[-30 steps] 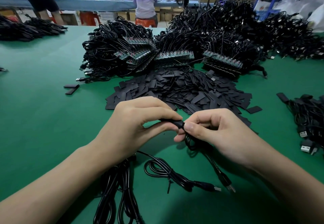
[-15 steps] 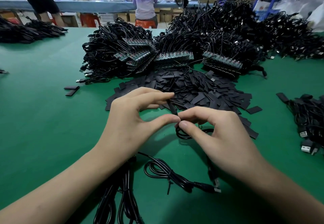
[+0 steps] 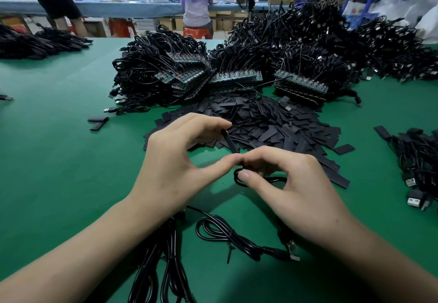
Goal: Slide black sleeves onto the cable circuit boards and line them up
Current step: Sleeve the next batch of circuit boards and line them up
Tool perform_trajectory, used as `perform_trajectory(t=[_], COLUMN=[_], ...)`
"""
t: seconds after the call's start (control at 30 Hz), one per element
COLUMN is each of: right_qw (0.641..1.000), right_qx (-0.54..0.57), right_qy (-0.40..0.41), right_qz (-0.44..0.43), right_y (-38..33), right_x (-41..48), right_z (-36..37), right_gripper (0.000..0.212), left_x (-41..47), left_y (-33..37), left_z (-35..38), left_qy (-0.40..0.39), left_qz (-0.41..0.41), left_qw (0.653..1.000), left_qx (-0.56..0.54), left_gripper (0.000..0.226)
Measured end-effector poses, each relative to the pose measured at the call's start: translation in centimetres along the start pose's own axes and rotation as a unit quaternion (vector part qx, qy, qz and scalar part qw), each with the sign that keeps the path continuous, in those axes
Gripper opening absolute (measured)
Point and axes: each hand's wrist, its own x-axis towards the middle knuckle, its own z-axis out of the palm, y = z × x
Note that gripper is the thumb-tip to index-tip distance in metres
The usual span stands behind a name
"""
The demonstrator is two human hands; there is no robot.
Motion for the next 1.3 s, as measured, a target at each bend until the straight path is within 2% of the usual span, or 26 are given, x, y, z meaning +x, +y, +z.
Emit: perform_trajectory(t=[0.17,0.23,0.27,0.37,0.47,0.57,0.67,0.73,0.77,0.87,0.97,1.1,1.23,1.3], right_qw=[0.997,0.995,0.994,0.976,0.922,0.872,0.854,0.888,0.914,0.968,0.973,0.985,0.986,0.983], right_qx=[0.043,0.034,0.009,-0.160,-0.324,-0.380,-0.439,-0.398,-0.357,-0.206,-0.110,-0.017,0.076,0.104], right_qy=[0.021,0.050,0.065,0.103,0.122,0.112,0.093,0.107,0.086,-0.090,-0.186,-0.166,-0.126,-0.120], right_qz=[0.052,0.079,0.085,0.105,0.174,0.287,0.263,0.207,0.172,0.115,0.076,0.054,0.079,0.097], right_y=[0.0,0.7,1.3,3.6,7.8,12.0,12.4,8.2,5.6,-1.1,-3.3,-3.4,-2.7,-2.4], right_x=[0.3,0.9,1.3,2.3,2.3,1.2,0.5,0.7,0.9,0.8,0.4,0.6,0.6,0.4], right_z=[-0.5,-2.0,-3.0,-7.4,-12.7,-17.8,-19.1,-16.4,-14.5,-7.5,-2.0,0.8,1.1,1.3], right_gripper=[0.012,0.011,0.009,0.004,0.008,0.026,0.029,0.019,0.019,0.040,0.053,0.046,0.027,0.024], left_x=[0.8,1.8,2.3,3.2,3.1,2.7,2.7,2.7,2.7,2.6,2.1,1.6,1.1,1.0], left_y=[0.1,-0.4,-0.8,-1.9,-2.4,-2.7,-3.0,-3.0,-2.9,-2.6,-2.5,-2.9,-3.4,-3.4], left_z=[-0.8,-2.4,-3.4,-6.1,-7.3,-7.1,-6.7,-6.6,-6.5,-5.5,-4.3,-3.7,-3.1,-2.7], left_qy=[-0.078,-0.158,-0.223,-0.424,-0.496,-0.505,-0.498,-0.486,-0.474,-0.422,-0.373,-0.324,-0.318,-0.316], left_qz=[-0.057,-0.094,-0.114,-0.173,-0.195,-0.187,-0.179,-0.189,-0.196,-0.228,-0.242,-0.239,-0.243,-0.245], left_qw=[0.995,0.983,0.966,0.878,0.830,0.824,0.841,0.852,0.859,0.865,0.862,0.863,0.859,0.862], left_qx=[-0.037,0.017,0.058,0.138,0.164,0.175,0.117,0.054,0.011,-0.146,-0.243,-0.305,-0.319,-0.309], left_gripper=[0.049,0.048,0.047,0.046,0.047,0.040,0.022,0.022,0.022,0.018,0.019,0.014,0.011,0.011])
